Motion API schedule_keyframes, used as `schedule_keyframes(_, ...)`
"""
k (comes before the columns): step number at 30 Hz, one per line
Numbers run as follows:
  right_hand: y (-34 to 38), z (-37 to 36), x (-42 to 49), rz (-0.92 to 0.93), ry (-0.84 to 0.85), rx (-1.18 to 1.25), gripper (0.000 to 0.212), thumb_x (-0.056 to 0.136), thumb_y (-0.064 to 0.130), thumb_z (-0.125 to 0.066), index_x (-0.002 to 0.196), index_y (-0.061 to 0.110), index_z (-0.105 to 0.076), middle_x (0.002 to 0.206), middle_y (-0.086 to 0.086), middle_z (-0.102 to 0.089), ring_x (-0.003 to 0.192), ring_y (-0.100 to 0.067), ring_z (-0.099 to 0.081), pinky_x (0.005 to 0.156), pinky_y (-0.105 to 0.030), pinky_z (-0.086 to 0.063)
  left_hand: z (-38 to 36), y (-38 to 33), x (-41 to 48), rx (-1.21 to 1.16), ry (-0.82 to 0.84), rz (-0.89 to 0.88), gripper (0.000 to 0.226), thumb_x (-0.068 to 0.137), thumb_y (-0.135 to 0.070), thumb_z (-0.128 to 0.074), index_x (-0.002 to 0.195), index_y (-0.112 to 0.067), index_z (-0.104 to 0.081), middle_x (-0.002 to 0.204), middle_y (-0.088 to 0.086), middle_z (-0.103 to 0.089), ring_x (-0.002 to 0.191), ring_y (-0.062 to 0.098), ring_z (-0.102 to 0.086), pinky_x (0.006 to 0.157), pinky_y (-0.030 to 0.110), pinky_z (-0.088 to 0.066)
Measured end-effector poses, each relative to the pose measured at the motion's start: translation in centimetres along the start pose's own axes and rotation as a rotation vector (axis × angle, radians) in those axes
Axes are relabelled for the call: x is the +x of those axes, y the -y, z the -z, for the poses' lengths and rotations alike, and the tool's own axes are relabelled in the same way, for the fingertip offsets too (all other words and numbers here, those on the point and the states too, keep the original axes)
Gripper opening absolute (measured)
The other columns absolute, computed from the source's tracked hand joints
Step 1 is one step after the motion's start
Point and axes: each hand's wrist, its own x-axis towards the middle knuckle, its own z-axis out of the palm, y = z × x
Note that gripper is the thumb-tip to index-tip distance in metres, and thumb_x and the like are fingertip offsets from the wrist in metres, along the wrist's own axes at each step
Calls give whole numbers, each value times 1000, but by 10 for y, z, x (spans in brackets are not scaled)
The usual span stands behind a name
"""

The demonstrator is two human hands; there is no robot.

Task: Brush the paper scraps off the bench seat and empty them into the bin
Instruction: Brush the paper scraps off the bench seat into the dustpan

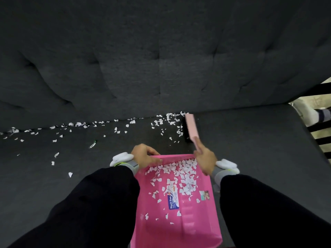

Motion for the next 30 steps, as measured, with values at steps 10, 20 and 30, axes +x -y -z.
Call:
schedule_keyframes(10, 14, 24, -16, 107, 66, 137, 58, 99, 17, -38, 144, 48, -19, 65, 3, -52, 33, -1, -40, 34, -12, -35, 4, -25, 10, -2, -69, -40, 30, 74, -30, -76, 102, -23, -72, 92, -11, -70, 80, -1, -59, 73, 9, -40)
schedule_keyframes(20, 70, 48, -30, 215, 138, 156, 24, 97, 33, -43, 100, 11, -53, 56, 0, -40, 26, -5, -35, 30, -20, -31, 58, -34, -32, -175, -345, 30, 17, 83, -29, -67, 96, -21, -72, 96, -5, -71, 91, 7, -62, 81, 16, -41)
schedule_keyframes(30, 109, 25, -43, 285, 226, 67, 35, 98, 38, -40, 70, 17, -37, 47, -1, -36, 25, -10, -31, 33, -19, -27, 101, 6, -54, -298, -430, -1, 9, 83, -27, -66, 86, -21, -72, 90, 4, -72, 85, 12, -62, 93, 35, -49)
